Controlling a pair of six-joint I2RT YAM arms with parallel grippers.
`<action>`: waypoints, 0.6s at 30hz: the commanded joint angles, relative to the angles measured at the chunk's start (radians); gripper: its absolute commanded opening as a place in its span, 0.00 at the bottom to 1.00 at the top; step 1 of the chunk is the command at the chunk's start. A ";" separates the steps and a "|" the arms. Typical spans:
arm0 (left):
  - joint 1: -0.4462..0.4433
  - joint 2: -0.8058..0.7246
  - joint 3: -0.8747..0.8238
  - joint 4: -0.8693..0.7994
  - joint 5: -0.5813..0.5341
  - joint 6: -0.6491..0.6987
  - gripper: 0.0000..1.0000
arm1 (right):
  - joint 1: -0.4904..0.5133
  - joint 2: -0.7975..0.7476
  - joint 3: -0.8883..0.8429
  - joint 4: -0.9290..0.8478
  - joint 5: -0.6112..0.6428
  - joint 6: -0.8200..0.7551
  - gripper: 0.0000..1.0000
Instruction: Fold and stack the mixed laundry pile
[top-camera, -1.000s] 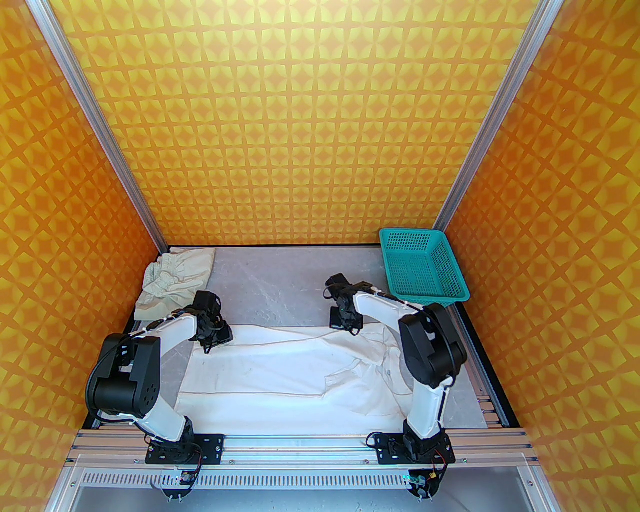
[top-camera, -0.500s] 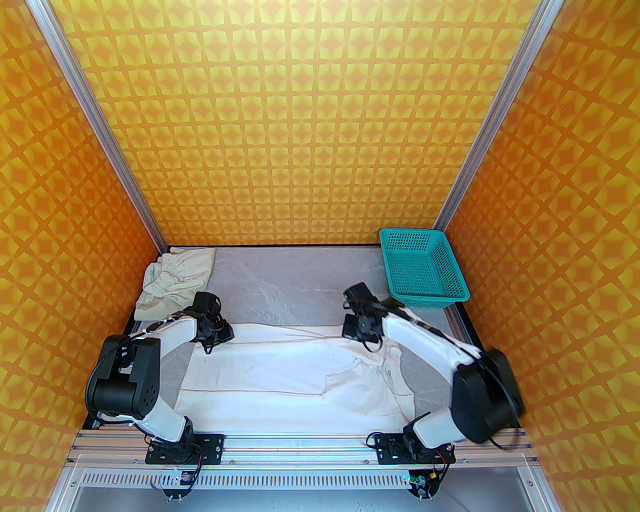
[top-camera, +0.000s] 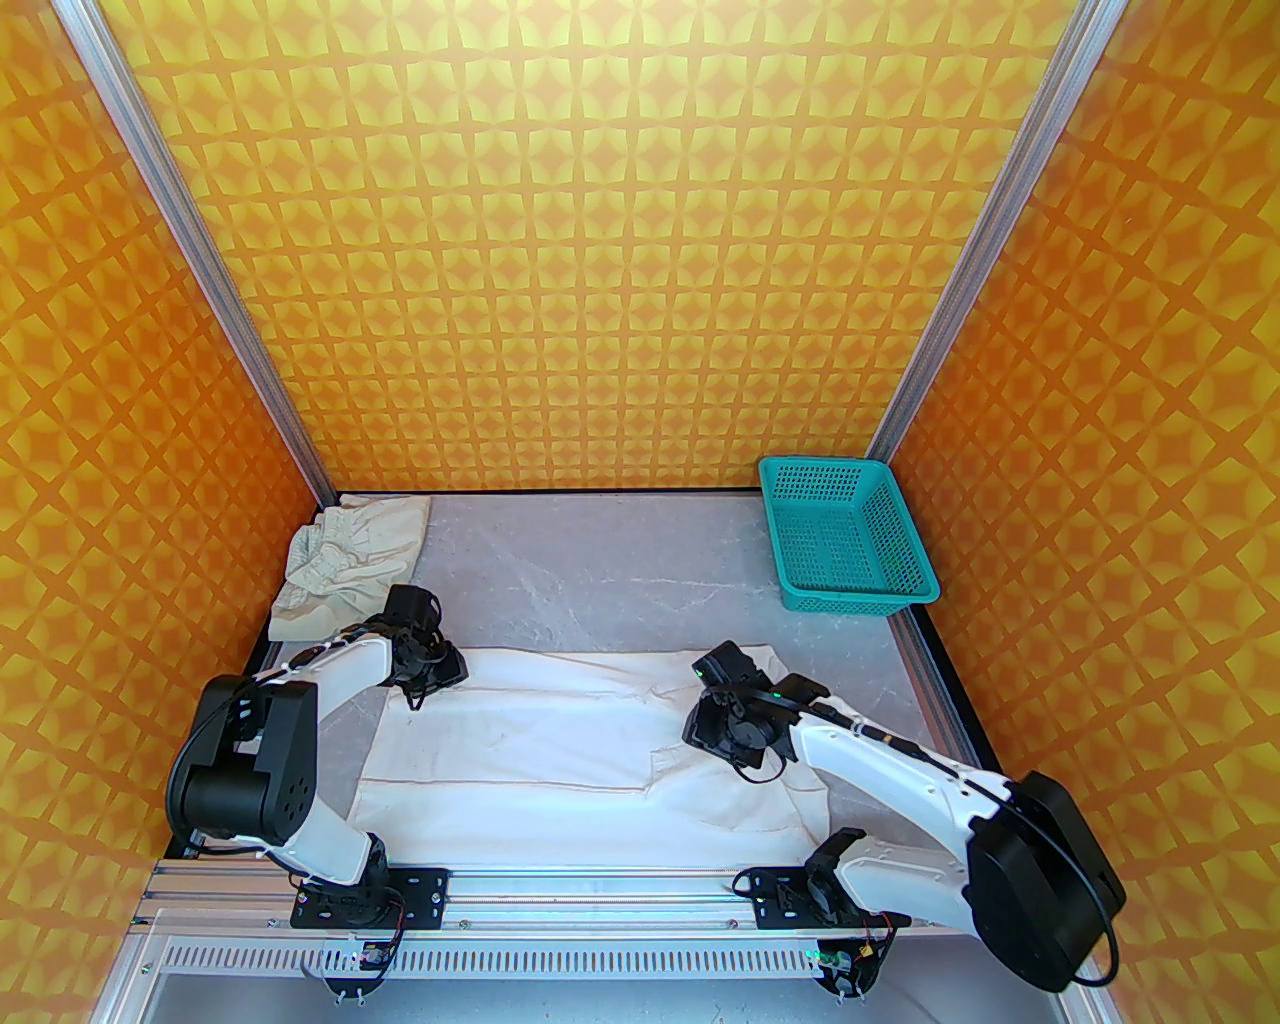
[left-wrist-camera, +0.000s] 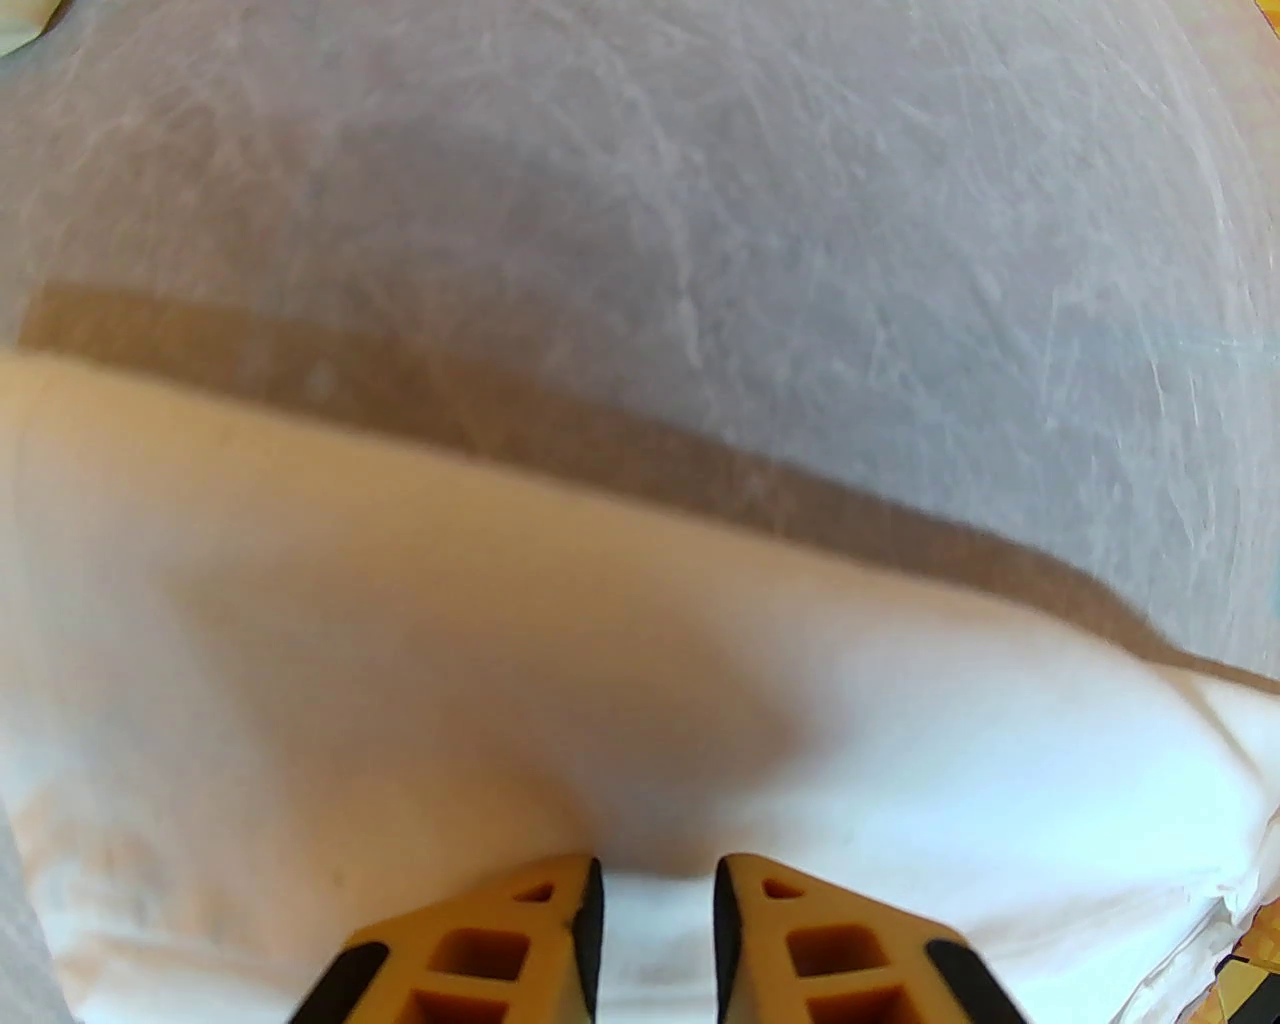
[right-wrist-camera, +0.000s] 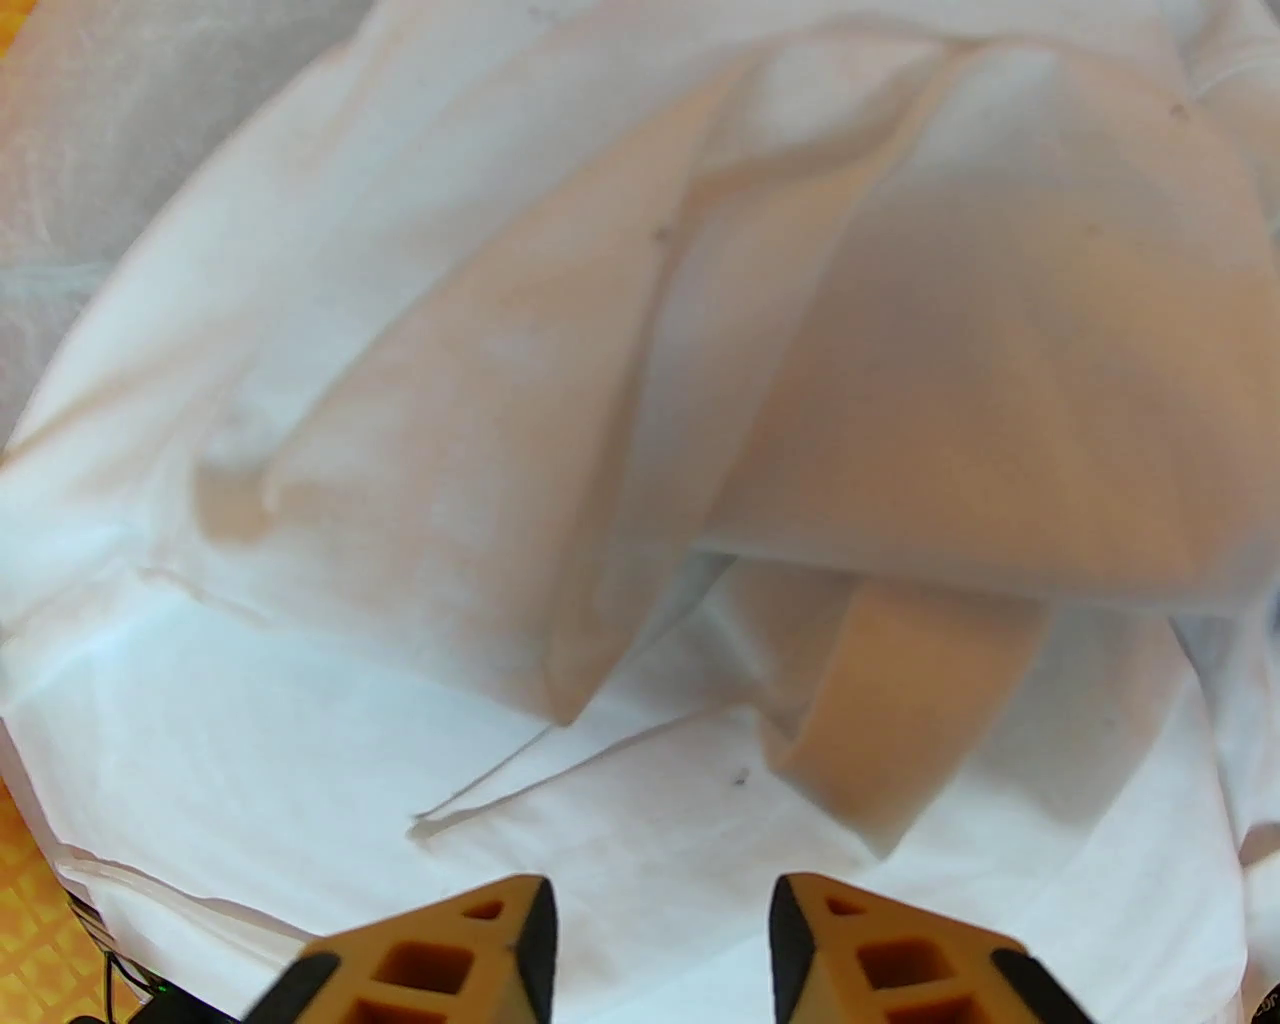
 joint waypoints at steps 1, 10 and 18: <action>-0.006 -0.080 0.045 -0.090 0.011 0.016 0.28 | -0.028 -0.044 0.098 -0.094 0.080 -0.072 0.48; -0.004 -0.178 0.036 -0.167 0.007 0.045 0.33 | -0.287 0.131 0.217 -0.034 -0.090 -0.250 0.59; 0.004 -0.192 0.006 -0.157 0.007 0.049 0.34 | -0.372 0.309 0.262 0.037 -0.126 -0.257 0.57</action>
